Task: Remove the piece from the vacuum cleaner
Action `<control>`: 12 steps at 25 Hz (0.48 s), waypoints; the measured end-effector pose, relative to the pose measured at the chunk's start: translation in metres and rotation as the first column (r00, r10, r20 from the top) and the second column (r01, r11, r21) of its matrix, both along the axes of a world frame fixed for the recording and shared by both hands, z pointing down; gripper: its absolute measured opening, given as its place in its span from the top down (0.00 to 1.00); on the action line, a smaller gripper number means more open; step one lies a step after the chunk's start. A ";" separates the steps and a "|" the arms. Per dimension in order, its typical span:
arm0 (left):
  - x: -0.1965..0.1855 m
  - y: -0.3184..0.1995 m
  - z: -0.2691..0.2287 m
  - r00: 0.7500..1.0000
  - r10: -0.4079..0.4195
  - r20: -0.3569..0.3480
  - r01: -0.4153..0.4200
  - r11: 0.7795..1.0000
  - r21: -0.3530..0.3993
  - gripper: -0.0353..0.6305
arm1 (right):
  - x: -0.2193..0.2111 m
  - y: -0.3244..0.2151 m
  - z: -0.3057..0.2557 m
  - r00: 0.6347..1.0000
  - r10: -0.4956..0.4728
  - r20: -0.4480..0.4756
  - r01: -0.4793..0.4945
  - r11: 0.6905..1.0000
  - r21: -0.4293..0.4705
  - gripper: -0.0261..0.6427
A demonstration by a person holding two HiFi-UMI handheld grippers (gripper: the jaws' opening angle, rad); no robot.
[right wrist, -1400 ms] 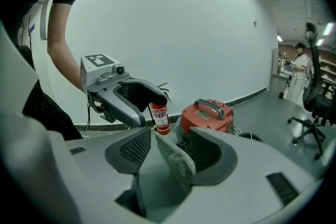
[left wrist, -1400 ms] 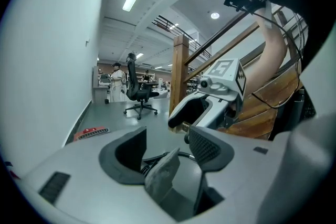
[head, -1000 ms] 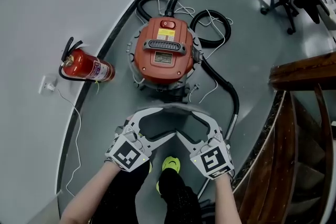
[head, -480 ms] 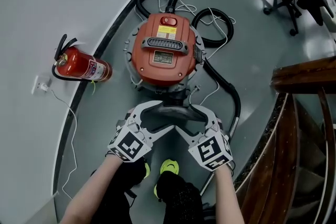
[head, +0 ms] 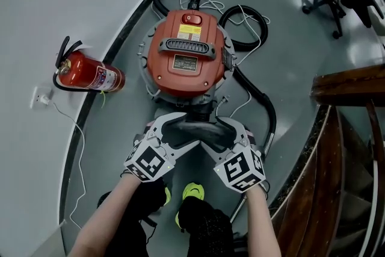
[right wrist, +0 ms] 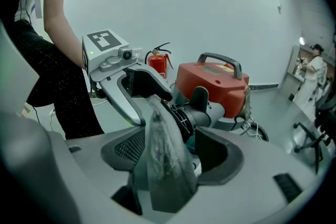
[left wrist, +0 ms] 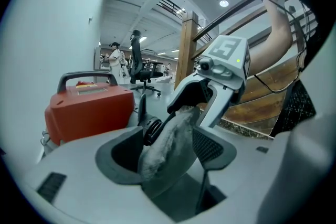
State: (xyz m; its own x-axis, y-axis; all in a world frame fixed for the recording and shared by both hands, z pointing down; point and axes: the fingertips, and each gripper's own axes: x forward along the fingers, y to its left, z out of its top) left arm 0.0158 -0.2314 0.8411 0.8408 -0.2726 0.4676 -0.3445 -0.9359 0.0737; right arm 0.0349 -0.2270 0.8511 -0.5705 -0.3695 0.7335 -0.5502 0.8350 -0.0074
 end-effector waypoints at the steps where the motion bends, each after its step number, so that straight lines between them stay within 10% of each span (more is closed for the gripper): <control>1: 0.000 0.000 0.001 1.000 -0.001 -0.002 0.001 1.000 -0.003 0.51 | 0.000 0.000 0.001 1.000 -0.002 -0.002 0.002 1.000 -0.001 0.51; 12: 0.000 -0.009 0.011 0.998 -0.034 -0.047 0.034 0.999 -0.005 0.52 | -0.002 -0.001 0.023 0.995 -0.054 -0.082 0.053 0.998 -0.024 0.52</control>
